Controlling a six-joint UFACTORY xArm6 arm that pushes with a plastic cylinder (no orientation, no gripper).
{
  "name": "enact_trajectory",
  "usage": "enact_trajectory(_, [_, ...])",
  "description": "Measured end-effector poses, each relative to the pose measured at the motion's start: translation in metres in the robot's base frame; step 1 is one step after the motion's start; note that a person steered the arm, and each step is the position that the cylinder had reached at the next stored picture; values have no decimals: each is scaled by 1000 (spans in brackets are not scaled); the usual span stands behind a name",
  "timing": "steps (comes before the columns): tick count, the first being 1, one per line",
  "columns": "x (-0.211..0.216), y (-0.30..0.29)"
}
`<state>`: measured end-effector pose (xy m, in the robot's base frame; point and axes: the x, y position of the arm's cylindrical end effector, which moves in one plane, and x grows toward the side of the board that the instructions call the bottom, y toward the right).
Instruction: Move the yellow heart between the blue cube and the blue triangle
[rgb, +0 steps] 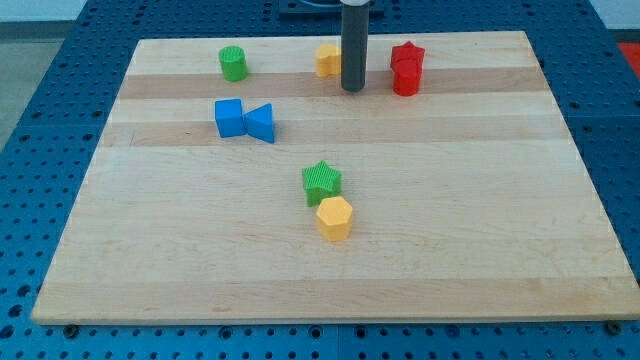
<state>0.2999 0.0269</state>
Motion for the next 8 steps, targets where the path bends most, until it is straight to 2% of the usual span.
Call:
enact_trajectory(1, [-20, 10])
enact_trajectory(2, [-58, 14])
enact_trajectory(5, [-52, -122])
enact_trajectory(6, [-11, -133])
enact_trajectory(7, [19, -110])
enact_trajectory(8, [21, -122])
